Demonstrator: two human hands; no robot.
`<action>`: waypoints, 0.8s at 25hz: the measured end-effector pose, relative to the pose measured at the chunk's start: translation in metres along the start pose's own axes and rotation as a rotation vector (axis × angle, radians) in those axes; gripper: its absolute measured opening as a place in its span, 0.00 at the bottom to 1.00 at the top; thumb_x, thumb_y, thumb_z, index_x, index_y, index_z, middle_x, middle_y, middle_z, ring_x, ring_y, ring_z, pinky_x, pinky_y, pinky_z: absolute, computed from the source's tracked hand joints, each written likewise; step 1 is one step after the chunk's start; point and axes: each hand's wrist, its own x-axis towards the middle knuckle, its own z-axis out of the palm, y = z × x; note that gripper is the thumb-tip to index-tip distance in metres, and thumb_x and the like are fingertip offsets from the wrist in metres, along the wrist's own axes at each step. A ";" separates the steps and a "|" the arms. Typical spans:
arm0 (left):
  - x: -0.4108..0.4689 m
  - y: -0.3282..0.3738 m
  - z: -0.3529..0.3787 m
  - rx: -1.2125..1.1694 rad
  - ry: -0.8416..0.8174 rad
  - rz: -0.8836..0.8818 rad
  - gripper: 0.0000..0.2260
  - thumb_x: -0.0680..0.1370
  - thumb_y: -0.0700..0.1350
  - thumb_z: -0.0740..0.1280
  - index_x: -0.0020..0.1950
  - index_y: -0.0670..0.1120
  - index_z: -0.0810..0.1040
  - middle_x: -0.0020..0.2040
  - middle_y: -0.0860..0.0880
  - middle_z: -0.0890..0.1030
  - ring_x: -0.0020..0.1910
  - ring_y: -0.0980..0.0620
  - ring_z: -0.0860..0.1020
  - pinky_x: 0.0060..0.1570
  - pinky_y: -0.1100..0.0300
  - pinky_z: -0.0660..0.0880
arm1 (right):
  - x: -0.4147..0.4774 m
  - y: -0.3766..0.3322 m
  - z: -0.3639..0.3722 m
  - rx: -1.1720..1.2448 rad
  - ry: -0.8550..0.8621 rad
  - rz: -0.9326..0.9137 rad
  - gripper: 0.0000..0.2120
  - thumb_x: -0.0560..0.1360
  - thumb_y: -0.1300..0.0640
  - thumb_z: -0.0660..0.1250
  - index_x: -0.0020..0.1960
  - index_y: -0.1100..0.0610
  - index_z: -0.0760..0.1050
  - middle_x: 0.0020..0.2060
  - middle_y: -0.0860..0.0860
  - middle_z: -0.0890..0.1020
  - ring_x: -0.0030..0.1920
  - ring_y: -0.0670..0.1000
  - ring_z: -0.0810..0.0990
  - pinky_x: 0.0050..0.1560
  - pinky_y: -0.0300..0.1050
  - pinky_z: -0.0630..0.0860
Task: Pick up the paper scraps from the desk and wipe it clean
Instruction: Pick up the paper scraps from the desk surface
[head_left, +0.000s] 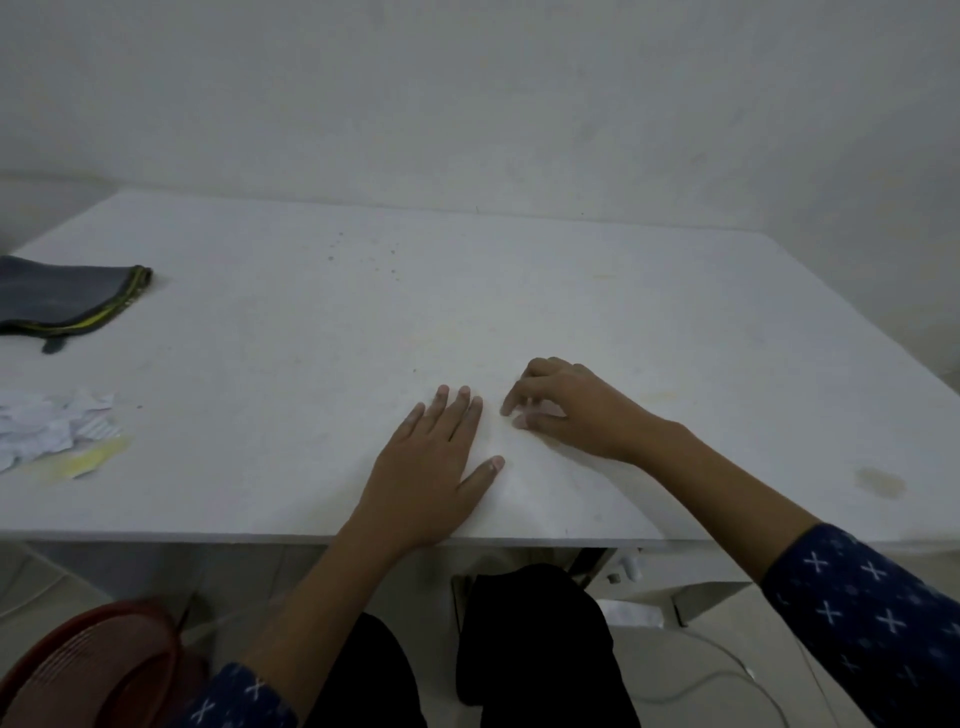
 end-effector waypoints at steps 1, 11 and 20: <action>0.000 0.000 0.000 -0.002 0.003 0.001 0.37 0.72 0.64 0.34 0.77 0.47 0.46 0.78 0.49 0.47 0.77 0.51 0.44 0.70 0.59 0.38 | 0.002 0.000 0.000 0.003 0.000 -0.011 0.05 0.76 0.53 0.65 0.50 0.49 0.78 0.47 0.46 0.76 0.48 0.44 0.73 0.51 0.43 0.71; 0.001 0.000 0.000 -0.001 0.005 -0.005 0.35 0.74 0.64 0.38 0.77 0.47 0.47 0.78 0.49 0.49 0.77 0.52 0.45 0.72 0.60 0.39 | 0.009 -0.004 -0.005 0.052 -0.135 -0.041 0.02 0.75 0.59 0.63 0.48 0.56 0.74 0.43 0.47 0.74 0.41 0.43 0.71 0.42 0.34 0.67; -0.002 0.002 -0.003 -0.031 0.018 -0.007 0.35 0.74 0.64 0.38 0.77 0.47 0.48 0.78 0.49 0.50 0.76 0.53 0.45 0.71 0.60 0.39 | 0.013 -0.005 -0.008 0.123 -0.154 -0.002 0.09 0.75 0.61 0.64 0.53 0.53 0.77 0.43 0.50 0.79 0.44 0.48 0.76 0.45 0.40 0.74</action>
